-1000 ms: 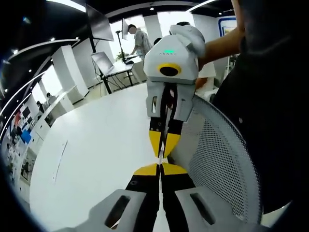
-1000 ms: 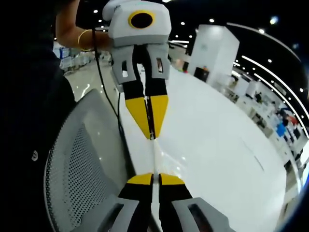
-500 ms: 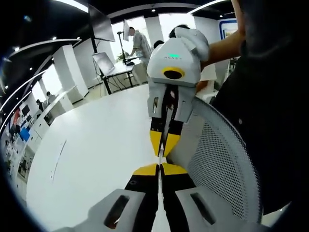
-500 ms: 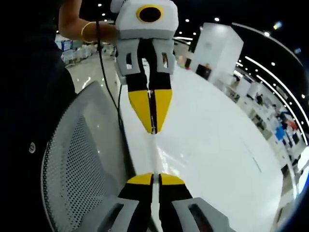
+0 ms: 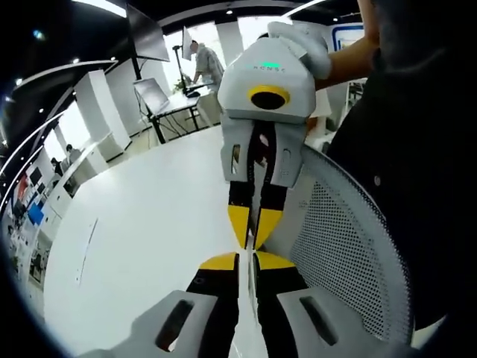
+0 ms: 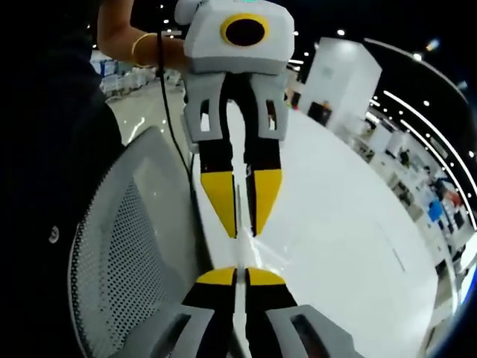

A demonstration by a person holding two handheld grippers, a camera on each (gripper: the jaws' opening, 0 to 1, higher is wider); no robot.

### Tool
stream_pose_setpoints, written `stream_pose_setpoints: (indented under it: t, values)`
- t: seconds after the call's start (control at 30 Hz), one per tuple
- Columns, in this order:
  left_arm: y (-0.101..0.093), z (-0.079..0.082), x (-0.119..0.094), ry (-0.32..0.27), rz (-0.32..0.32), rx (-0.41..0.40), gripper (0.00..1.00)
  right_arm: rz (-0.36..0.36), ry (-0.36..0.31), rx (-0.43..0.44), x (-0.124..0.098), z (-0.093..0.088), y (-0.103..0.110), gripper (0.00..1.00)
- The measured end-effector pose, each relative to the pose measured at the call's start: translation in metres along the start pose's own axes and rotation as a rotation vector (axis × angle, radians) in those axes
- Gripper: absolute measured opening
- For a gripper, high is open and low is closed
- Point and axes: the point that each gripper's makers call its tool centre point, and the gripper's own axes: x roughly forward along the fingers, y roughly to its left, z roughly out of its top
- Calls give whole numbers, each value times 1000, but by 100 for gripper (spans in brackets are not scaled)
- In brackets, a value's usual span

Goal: Open the resealable bag by pulling the two sides of the seal apart until the entire bag opening is separated and visibly accessible.

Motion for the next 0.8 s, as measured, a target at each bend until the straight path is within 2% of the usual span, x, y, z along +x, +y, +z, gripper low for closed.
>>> stream_pose_setpoints:
  t: [0.5,0.63,0.67,0.8]
  values:
    - [-3,-3,4,7,-19,-12,0,-3,-5,1,-1,1,-1,0]
    - [-2,-3,3,0,-14,-29,0,0,-4,-2,-1,2,-1,0]
    - [-1,1,-1,-31,-2,-74,0,-5,-16,7,-2,4,-4,0]
    - [0,1,-1,-30,4,-68,0,-3,-25,14,-2,5,-4,0]
